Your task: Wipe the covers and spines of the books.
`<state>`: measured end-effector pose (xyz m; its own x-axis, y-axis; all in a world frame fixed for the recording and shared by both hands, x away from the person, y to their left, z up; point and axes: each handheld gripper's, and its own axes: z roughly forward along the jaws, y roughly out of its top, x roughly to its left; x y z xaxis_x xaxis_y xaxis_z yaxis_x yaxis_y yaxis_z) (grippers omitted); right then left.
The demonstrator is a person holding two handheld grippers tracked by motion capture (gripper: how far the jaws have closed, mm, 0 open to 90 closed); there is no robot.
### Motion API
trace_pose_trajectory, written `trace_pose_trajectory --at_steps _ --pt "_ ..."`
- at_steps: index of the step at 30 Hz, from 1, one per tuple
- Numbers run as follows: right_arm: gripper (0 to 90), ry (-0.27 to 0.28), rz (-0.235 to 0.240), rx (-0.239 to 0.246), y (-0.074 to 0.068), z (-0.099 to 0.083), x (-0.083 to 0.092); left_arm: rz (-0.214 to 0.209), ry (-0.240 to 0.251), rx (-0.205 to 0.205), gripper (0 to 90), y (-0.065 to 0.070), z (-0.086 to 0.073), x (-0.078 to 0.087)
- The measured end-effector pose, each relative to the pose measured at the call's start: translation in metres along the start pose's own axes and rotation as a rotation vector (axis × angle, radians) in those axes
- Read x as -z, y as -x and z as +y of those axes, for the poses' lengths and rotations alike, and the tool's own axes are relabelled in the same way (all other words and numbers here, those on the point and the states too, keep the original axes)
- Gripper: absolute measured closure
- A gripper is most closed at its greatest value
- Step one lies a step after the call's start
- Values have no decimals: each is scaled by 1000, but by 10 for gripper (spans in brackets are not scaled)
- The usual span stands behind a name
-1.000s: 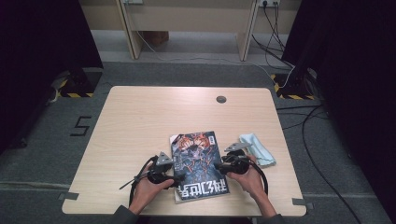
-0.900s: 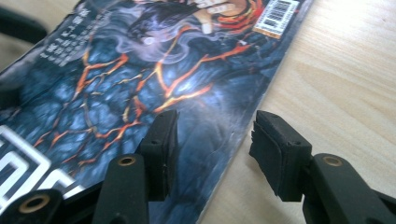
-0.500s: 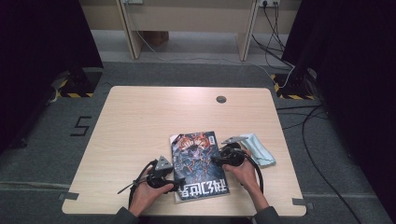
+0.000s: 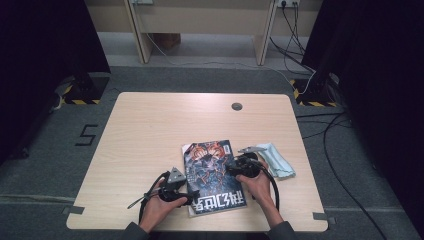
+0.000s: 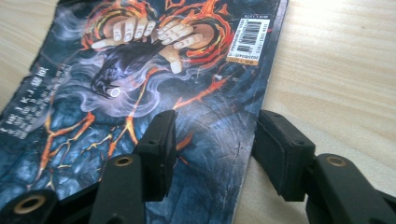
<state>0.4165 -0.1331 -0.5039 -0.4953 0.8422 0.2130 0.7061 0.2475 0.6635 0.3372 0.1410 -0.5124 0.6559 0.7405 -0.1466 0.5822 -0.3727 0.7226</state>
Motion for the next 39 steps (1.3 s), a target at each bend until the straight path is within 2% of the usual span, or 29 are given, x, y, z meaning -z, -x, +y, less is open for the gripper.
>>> trace_pose_trajectory --at_steps 5,8,11,14,17,21,23,25,26,28,32,39 --pt "520 41 5 -63 -1 1 3 7 -6 -2 312 1 1 0" --pt "562 115 57 -85 0 6 13 16 -3 4 312 1 1 0" --pt "577 139 82 -56 -6 13 22 15 -2 9 312 1 0 0" --pt "630 170 135 -110 -4 12 26 15 1 10 313 1 -1 1" --pt "667 162 155 -129 -4 9 27 15 2 12 313 1 -1 1" --pt "679 109 135 -90 -5 11 28 15 6 14 313 0 -2 1" --pt "684 101 141 -104 -4 10 29 16 6 14 314 1 -2 1" --pt "676 81 139 -86 -6 11 29 17 6 13 313 1 -2 1" --pt "677 50 157 -73 -6 11 27 17 6 14 313 0 -2 1" --pt "683 39 168 -74 -11 9 23 16 6 14 314 0 -2 2" --pt "697 39 199 -66 -10 12 26 15 4 10 314 0 -2 2" --pt "708 49 174 -29 -13 12 25 15 7 11 313 0 -3 2"
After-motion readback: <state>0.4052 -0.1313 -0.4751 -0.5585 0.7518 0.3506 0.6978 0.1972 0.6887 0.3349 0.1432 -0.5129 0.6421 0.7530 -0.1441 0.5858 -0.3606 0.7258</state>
